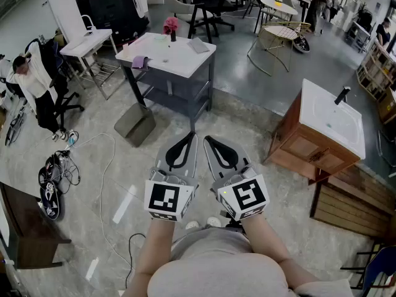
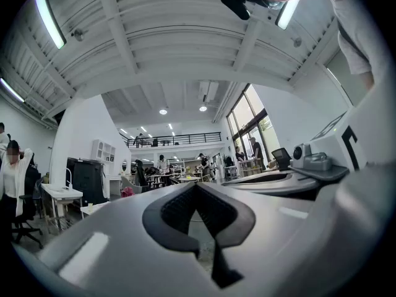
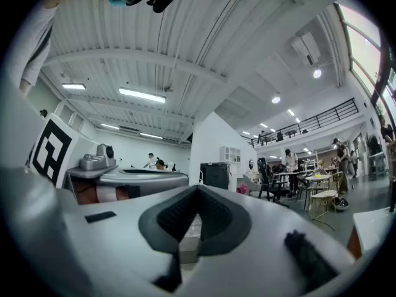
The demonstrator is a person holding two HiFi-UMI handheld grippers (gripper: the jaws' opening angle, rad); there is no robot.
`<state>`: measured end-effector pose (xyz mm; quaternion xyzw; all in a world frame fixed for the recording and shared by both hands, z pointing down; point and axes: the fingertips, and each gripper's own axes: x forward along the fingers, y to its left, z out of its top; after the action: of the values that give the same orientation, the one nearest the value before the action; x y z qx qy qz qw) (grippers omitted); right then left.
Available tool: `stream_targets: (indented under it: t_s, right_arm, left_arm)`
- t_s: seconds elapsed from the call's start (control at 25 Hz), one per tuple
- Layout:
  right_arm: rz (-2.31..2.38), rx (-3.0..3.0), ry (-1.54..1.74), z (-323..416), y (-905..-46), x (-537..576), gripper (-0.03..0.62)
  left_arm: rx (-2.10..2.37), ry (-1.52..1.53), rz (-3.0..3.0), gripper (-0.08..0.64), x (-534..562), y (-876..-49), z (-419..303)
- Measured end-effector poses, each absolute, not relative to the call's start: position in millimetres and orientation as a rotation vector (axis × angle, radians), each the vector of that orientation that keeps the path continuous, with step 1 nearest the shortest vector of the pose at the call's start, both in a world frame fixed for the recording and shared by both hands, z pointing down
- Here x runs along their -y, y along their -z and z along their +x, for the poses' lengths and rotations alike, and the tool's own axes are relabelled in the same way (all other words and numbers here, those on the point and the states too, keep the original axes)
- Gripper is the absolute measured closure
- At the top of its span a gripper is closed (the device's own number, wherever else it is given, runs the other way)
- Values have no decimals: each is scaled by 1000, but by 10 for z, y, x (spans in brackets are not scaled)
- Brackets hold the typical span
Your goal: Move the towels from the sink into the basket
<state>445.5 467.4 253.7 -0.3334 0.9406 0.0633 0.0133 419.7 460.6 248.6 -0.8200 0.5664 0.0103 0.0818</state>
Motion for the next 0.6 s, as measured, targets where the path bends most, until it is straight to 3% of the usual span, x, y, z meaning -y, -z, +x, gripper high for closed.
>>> stream_targets:
  t_s: [0.6]
  right_arm:
    - [-866,-3026,-265,4696,-2634,-4657,577]
  left_arm:
    - [-1780,-35,-2402,555,-4490,-2544,4498]
